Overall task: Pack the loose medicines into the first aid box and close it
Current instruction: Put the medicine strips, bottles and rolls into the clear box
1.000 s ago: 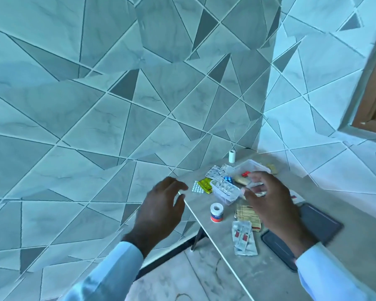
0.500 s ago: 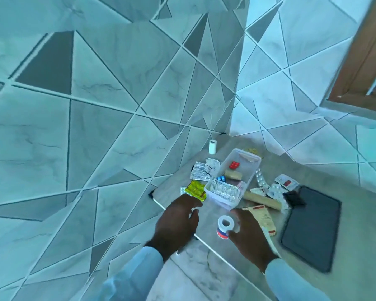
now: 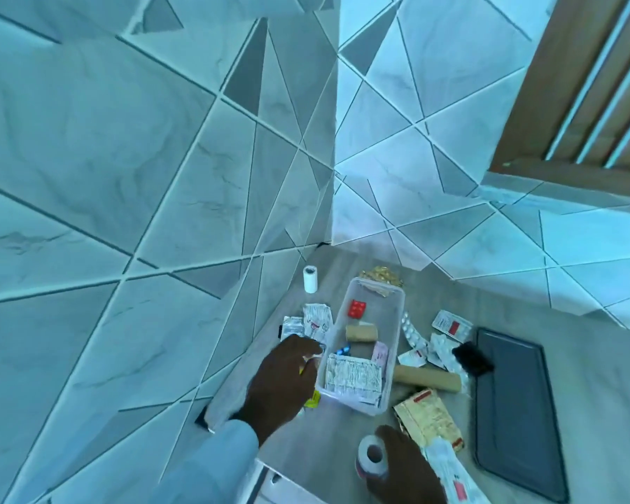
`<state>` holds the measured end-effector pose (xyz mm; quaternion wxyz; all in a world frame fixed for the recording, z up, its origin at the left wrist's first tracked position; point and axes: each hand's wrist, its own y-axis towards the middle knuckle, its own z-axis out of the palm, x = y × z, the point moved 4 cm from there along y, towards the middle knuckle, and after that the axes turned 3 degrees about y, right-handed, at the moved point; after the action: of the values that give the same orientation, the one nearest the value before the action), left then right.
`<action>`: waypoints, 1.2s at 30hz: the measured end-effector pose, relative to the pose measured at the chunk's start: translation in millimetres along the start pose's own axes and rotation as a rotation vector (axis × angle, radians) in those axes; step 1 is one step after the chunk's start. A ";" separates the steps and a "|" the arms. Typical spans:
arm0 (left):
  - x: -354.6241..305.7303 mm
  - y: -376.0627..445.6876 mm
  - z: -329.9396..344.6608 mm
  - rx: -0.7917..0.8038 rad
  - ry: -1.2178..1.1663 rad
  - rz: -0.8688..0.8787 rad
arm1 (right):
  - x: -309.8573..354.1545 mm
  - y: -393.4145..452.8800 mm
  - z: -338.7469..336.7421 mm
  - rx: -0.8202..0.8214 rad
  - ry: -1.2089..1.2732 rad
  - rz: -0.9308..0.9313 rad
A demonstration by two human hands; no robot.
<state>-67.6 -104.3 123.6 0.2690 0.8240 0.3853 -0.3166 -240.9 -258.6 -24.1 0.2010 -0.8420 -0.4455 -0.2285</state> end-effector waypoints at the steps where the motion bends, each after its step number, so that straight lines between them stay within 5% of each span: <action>1: 3.2 10.8 2.8 0.002 0.000 -0.018 | -14.7 15.1 9.7 -0.047 0.036 0.002; 7: 29.3 82.9 14.6 -0.041 0.044 -0.064 | 52.1 41.1 -92.2 -0.272 0.379 -0.012; 14: 41.1 160.7 33.6 -0.023 0.151 -0.094 | 45.2 142.2 -122.2 -0.298 0.473 0.223; 26: 109.4 264.6 97.8 0.184 0.192 -0.287 | 67.8 267.2 -90.8 -0.189 -0.167 0.328; 36: 118.5 273.8 106.7 0.093 0.115 -0.251 | 65.5 282.9 -60.9 -0.195 -0.052 0.445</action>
<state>179.0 -275.5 21.9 0.1663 0.7977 0.4851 -0.3173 17.4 -396.3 24.3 0.1525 -0.9404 -0.2299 -0.1988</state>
